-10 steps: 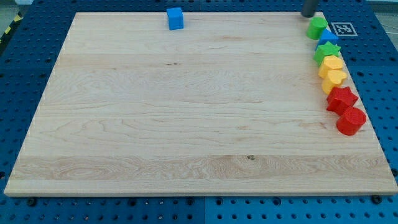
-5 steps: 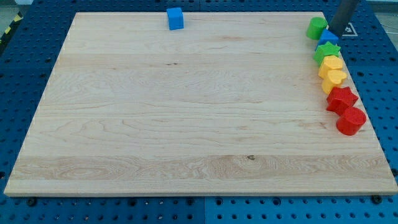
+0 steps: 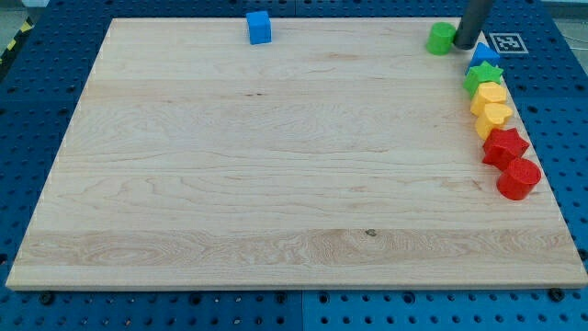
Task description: Move the green circle to the right of the blue cube
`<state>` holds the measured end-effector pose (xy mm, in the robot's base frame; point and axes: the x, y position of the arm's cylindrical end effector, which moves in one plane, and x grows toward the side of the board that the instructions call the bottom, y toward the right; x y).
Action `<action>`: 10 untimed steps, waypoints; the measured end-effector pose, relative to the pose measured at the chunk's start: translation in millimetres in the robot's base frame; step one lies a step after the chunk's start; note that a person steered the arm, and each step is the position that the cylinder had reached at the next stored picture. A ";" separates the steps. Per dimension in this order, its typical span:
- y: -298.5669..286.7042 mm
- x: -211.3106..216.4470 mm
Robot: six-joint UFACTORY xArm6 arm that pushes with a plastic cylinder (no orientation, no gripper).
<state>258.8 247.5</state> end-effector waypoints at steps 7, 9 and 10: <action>-96.8 -16.5; -129.0 -12.9; -146.7 -11.3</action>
<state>247.5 100.8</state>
